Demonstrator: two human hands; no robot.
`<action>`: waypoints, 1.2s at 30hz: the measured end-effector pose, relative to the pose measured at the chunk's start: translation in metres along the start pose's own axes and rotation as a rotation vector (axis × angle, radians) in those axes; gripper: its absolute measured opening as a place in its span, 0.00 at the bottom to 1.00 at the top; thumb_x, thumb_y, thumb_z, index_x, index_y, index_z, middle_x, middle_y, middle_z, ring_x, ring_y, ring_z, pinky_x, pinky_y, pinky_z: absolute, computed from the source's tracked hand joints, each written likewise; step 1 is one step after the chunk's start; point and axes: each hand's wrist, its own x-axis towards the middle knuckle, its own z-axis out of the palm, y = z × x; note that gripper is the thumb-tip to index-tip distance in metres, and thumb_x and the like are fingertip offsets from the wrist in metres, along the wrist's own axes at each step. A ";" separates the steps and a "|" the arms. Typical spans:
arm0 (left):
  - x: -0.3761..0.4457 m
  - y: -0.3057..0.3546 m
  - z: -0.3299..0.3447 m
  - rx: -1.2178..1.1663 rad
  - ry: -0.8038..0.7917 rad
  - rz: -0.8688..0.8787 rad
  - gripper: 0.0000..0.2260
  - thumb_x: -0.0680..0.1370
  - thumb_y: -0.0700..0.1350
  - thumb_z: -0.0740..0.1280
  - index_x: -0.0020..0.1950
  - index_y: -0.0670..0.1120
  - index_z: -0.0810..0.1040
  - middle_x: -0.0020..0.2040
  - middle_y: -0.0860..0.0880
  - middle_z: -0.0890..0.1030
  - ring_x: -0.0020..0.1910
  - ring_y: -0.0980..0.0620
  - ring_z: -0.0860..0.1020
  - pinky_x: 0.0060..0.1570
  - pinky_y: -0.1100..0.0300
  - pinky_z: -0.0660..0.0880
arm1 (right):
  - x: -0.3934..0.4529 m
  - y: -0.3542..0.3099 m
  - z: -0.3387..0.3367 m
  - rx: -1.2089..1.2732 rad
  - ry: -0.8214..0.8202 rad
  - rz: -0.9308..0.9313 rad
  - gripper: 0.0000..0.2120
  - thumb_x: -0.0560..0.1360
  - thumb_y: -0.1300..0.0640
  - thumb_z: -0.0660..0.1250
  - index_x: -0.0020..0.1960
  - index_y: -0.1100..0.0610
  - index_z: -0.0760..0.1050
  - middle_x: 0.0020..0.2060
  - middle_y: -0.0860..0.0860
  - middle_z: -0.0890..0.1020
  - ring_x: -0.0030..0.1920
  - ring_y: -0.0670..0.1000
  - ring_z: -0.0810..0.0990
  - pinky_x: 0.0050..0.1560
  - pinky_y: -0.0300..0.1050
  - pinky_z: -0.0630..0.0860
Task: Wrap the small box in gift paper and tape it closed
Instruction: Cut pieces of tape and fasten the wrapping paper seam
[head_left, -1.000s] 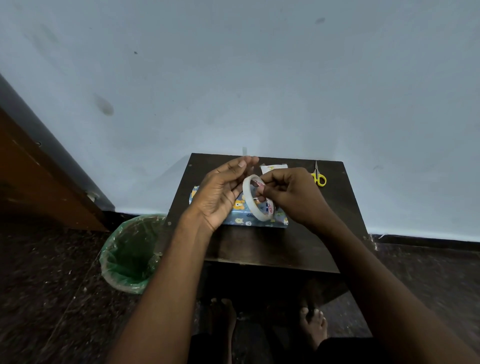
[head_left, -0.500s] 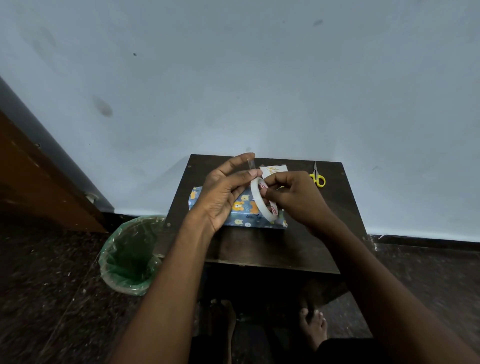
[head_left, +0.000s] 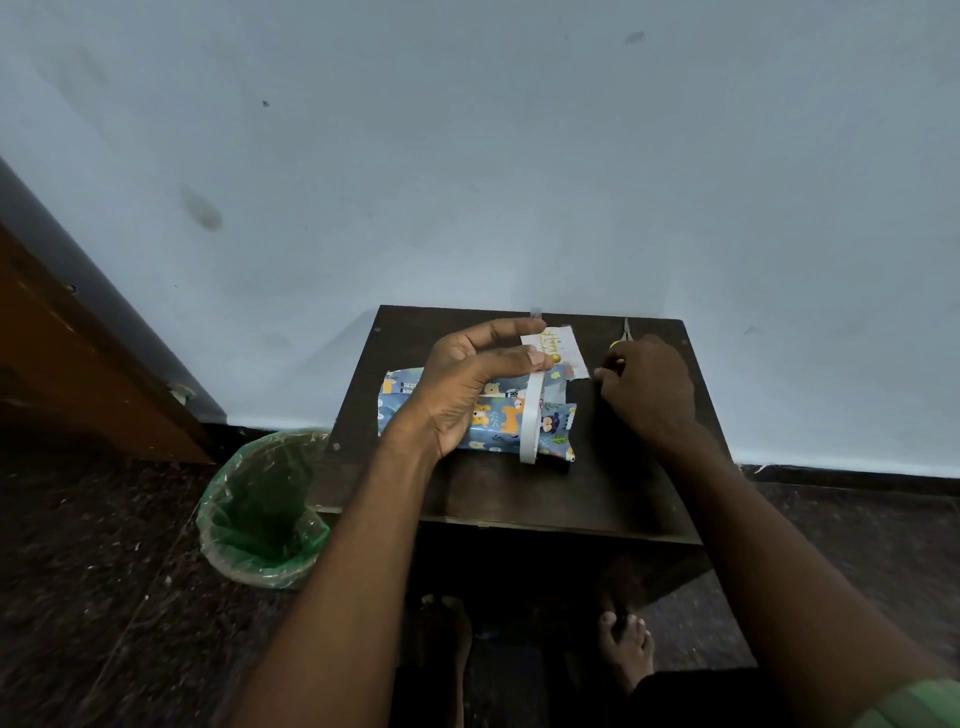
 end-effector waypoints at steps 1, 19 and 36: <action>0.001 0.000 -0.001 0.018 -0.002 -0.001 0.15 0.74 0.33 0.77 0.59 0.43 0.87 0.56 0.40 0.88 0.60 0.42 0.86 0.67 0.51 0.79 | -0.001 -0.001 0.001 -0.026 -0.004 -0.011 0.09 0.77 0.54 0.75 0.54 0.58 0.85 0.52 0.58 0.81 0.55 0.60 0.80 0.47 0.47 0.73; 0.004 -0.006 -0.001 0.102 0.018 0.009 0.14 0.76 0.34 0.76 0.60 0.43 0.86 0.55 0.41 0.88 0.59 0.47 0.87 0.71 0.47 0.77 | -0.003 -0.008 -0.002 -0.094 0.039 0.098 0.04 0.73 0.66 0.70 0.47 0.62 0.82 0.47 0.59 0.81 0.50 0.63 0.81 0.42 0.47 0.71; 0.005 -0.005 0.002 0.124 0.042 0.053 0.16 0.75 0.34 0.78 0.62 0.43 0.85 0.54 0.43 0.89 0.57 0.47 0.87 0.55 0.59 0.82 | -0.004 -0.004 -0.023 -0.024 0.067 0.112 0.06 0.73 0.65 0.67 0.47 0.56 0.79 0.50 0.57 0.84 0.53 0.65 0.81 0.46 0.48 0.72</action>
